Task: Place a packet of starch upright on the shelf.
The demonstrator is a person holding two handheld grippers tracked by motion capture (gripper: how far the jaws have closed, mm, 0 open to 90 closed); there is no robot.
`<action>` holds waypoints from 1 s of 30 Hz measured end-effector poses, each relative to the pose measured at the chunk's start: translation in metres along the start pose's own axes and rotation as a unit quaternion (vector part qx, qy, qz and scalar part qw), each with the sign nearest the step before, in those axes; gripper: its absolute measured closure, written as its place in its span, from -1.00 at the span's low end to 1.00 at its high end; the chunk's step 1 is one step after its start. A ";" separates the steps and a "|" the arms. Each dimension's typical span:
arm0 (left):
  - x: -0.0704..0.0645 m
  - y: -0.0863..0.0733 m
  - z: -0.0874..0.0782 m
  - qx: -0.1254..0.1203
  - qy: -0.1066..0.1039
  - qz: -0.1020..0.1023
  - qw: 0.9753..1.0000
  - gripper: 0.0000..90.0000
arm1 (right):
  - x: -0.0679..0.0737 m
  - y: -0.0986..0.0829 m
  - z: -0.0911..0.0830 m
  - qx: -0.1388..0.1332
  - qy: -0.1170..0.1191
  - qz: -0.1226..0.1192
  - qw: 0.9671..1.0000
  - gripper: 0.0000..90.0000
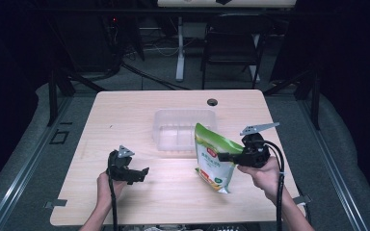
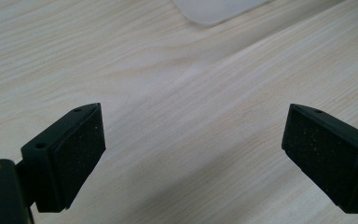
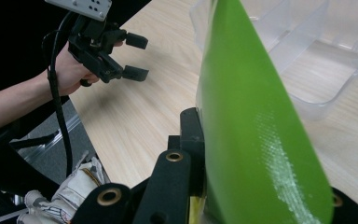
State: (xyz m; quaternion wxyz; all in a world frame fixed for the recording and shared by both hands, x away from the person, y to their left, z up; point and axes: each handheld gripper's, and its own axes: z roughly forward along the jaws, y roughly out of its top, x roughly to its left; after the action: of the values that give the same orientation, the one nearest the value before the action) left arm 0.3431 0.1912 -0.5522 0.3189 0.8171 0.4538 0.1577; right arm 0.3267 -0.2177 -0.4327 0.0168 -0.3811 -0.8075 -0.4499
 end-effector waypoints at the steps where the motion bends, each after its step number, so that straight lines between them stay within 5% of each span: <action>1: 0.000 0.000 0.000 0.000 0.000 0.000 1.000 -0.87 | 0.000 0.000 0.000 0.000 0.000 0.000 1.000 1.00; 30: 0.000 0.000 0.000 -0.002 0.000 0.000 1.000 -0.87 | -0.011 0.039 -0.024 -0.065 0.006 0.032 0.997 1.00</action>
State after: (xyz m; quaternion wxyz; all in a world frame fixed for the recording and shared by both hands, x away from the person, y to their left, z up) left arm 0.3434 0.1905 -0.5523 0.3207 0.8166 0.4531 0.1584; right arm 0.3513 -0.2303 -0.3946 0.0111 -0.4040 -0.7637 -0.5034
